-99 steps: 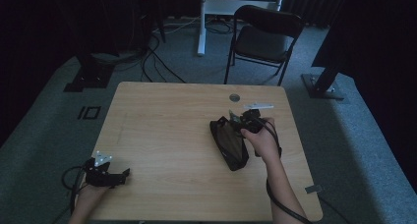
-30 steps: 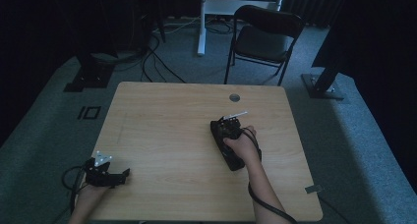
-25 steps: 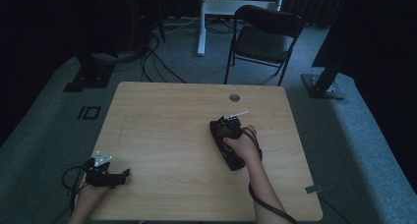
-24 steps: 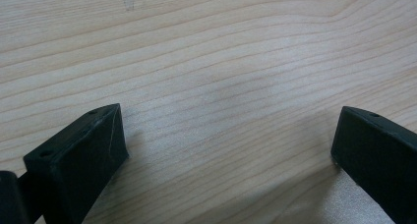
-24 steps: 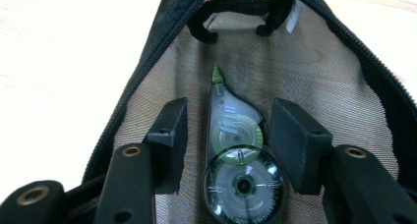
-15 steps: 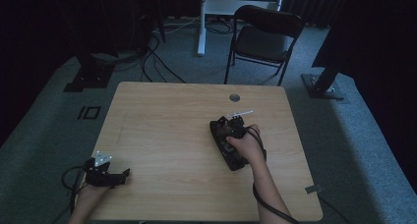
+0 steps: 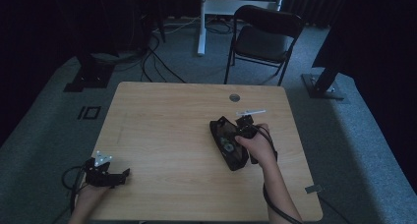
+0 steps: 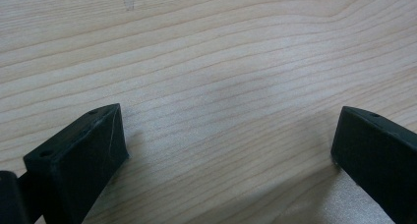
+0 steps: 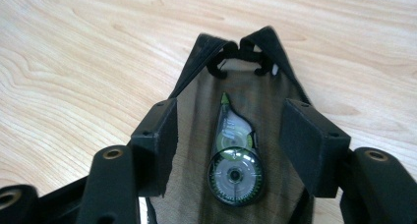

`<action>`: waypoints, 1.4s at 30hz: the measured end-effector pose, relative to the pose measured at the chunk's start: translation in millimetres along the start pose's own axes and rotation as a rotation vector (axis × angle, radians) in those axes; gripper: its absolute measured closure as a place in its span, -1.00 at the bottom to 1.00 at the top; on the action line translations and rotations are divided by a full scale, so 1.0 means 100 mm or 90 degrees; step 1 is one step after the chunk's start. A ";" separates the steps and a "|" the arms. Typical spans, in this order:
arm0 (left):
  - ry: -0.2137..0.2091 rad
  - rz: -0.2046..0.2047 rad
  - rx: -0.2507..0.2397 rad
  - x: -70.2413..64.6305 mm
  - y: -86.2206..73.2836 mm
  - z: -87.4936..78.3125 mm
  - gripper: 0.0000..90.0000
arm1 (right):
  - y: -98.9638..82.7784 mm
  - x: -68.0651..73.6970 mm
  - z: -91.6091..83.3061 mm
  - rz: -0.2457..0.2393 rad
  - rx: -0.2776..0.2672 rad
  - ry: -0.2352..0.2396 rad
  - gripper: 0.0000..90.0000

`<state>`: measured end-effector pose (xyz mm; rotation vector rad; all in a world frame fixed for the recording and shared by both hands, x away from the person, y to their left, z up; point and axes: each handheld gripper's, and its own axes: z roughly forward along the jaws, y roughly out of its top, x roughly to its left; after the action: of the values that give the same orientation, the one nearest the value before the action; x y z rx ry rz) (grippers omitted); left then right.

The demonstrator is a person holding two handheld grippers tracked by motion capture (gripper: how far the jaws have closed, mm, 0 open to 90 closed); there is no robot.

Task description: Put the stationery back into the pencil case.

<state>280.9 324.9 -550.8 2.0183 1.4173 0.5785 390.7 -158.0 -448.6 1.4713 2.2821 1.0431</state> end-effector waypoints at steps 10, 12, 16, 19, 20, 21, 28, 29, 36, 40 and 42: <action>0.000 0.000 0.000 0.00 0.00 0.00 -1.00 | -0.07 -0.18 -0.20 -0.001 -0.037 -0.012 -0.19; 0.000 0.000 0.000 0.00 0.00 0.00 -1.00 | -0.10 -0.24 -0.26 0.000 -0.047 -0.017 -0.23; 0.000 0.000 0.000 0.00 0.00 0.00 -1.00 | -0.12 -0.31 -0.31 0.001 -0.057 -0.023 -0.25; 0.000 0.000 0.000 0.00 0.00 0.00 -1.00 | -0.16 -0.37 -0.34 0.005 -0.059 -0.030 -0.28; 0.000 0.000 0.000 0.00 0.00 0.00 -1.00 | -0.16 -0.37 -0.34 0.005 -0.059 -0.030 -0.28; 0.000 0.000 0.000 0.00 0.00 0.00 -1.00 | -0.18 -0.40 -0.35 0.008 -0.059 -0.032 -0.28; 0.000 0.000 0.000 0.00 0.00 0.00 -1.00 | -0.31 -0.55 -0.37 0.021 -0.061 -0.049 -0.32; 0.000 0.000 0.000 0.00 0.00 0.00 -1.00 | -0.34 -0.57 -0.36 0.022 -0.058 -0.052 -0.32; 0.000 0.000 0.000 0.00 0.00 0.00 -1.00 | -0.49 -0.71 -0.33 0.026 -0.058 -0.067 -0.36; 0.000 0.000 0.000 0.00 0.00 0.00 -1.00 | -0.59 -0.80 -0.28 0.030 -0.063 -0.077 -0.39; 0.000 0.000 0.000 0.00 0.00 0.00 -1.00 | -0.67 -0.85 -0.25 0.037 -0.066 -0.088 -0.39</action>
<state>280.9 324.9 -550.8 2.0180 1.4174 0.5788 370.3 -258.1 -490.8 1.5266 2.0709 1.0253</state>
